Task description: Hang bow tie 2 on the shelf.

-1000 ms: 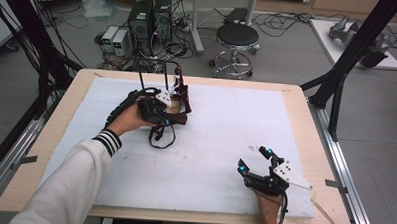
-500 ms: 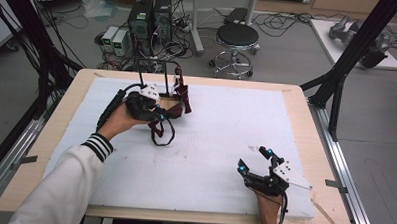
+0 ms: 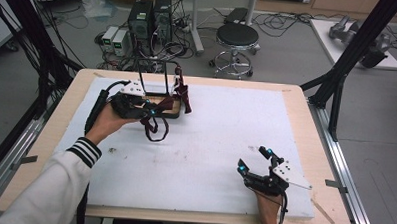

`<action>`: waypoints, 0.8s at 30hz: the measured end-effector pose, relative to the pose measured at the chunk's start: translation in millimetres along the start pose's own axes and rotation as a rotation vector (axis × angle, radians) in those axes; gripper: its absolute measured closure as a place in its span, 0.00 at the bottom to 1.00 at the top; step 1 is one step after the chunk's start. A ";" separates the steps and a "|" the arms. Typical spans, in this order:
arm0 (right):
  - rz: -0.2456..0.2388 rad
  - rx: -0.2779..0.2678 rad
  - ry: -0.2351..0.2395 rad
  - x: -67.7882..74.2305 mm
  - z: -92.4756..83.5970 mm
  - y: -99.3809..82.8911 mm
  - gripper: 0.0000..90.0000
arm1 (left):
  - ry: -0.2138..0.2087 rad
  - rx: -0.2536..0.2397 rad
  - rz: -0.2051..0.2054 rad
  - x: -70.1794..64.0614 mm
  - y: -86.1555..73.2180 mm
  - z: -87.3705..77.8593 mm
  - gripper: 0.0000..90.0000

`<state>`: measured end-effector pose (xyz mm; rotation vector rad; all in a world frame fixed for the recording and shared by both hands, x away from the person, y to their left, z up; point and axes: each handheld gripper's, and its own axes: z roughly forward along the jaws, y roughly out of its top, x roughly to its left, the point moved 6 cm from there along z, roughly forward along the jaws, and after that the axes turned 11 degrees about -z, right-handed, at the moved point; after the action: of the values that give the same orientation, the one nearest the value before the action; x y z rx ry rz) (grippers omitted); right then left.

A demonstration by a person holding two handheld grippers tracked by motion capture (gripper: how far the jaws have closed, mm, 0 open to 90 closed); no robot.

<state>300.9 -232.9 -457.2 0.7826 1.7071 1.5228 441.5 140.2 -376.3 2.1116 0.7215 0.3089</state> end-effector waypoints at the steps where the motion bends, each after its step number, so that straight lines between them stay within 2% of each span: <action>1: 0.001 0.000 0.000 0.1 0.0 0.0 0.12 | -0.001 -0.007 -0.002 0.4 0.0 -1.0 0.85; 8: -0.004 -0.002 -0.004 -0.1 0.3 0.1 0.12 | 0.020 -0.041 -0.013 4.7 1.2 -11.8 0.85; 15: -0.004 -0.003 -0.005 -0.1 0.3 0.1 0.12 | 0.047 -0.106 -0.045 10.7 3.7 -27.4 0.85; 24: -0.006 -0.001 -0.005 0.0 0.3 0.0 0.12 | 0.101 -0.203 -0.073 21.9 7.1 -51.9 0.85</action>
<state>301.1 -232.6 -457.2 0.7791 1.7037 1.5166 438.1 184.0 -340.4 1.8843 0.7907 0.4332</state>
